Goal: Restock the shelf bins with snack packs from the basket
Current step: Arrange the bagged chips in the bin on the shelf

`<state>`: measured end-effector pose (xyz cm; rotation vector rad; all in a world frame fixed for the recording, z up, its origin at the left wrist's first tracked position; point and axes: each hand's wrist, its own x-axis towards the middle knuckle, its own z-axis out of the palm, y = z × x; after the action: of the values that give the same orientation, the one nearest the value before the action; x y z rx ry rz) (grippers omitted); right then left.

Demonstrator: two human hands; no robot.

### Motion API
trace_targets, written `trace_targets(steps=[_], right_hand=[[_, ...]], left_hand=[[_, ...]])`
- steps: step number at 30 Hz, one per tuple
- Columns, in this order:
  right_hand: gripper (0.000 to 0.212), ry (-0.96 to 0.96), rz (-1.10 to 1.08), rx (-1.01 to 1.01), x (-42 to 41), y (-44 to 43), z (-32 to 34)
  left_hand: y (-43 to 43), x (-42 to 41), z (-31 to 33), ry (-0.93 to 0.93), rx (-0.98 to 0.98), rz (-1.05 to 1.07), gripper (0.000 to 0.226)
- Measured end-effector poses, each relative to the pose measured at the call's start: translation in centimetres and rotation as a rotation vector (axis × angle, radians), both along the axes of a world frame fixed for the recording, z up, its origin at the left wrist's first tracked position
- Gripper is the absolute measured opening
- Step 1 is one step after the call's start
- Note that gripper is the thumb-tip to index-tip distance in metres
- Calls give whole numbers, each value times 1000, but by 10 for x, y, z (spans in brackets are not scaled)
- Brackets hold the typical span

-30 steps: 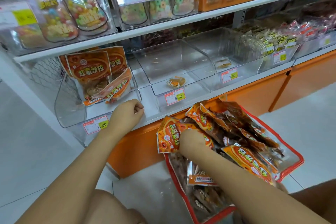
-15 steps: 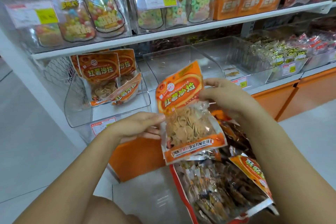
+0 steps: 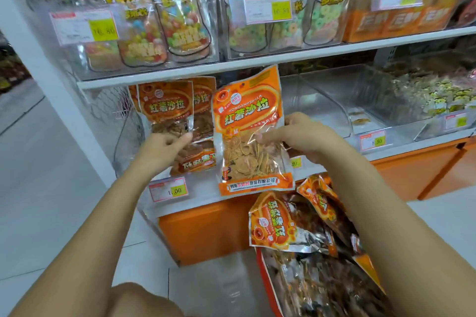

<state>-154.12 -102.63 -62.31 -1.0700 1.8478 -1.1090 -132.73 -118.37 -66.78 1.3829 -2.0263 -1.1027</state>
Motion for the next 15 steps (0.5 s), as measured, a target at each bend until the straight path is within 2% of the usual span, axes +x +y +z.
trace_targets(steps=[2,3,4,6,8,10,13,15], right_hand=[[30,7,-16,13,-6,-7,1],[28,3,-15,16,-9,-10,2],[25,-5,-12,18,-10,-13,2],[26,-25,-19,24,-13,-20,2],[30,-46,-24,32,-14,-26,0],[32,-67,-23,38,-15,-30,-3],[28,-87,-12,46,-20,-32,-6],[28,-104,-6,44,-25,-32,-6]], left_hand=[[-17,6,-2,-274,-128,82,41],[-21,8,-4,-424,-129,75,41],[-25,8,-7,-550,-73,62,46],[-39,12,-20,-653,122,26,64],[-62,18,-43,-565,347,5,75],[-83,18,-63,-368,470,12,58],[-75,9,-53,-131,663,39,17],[-78,7,-45,88,761,78,17]])
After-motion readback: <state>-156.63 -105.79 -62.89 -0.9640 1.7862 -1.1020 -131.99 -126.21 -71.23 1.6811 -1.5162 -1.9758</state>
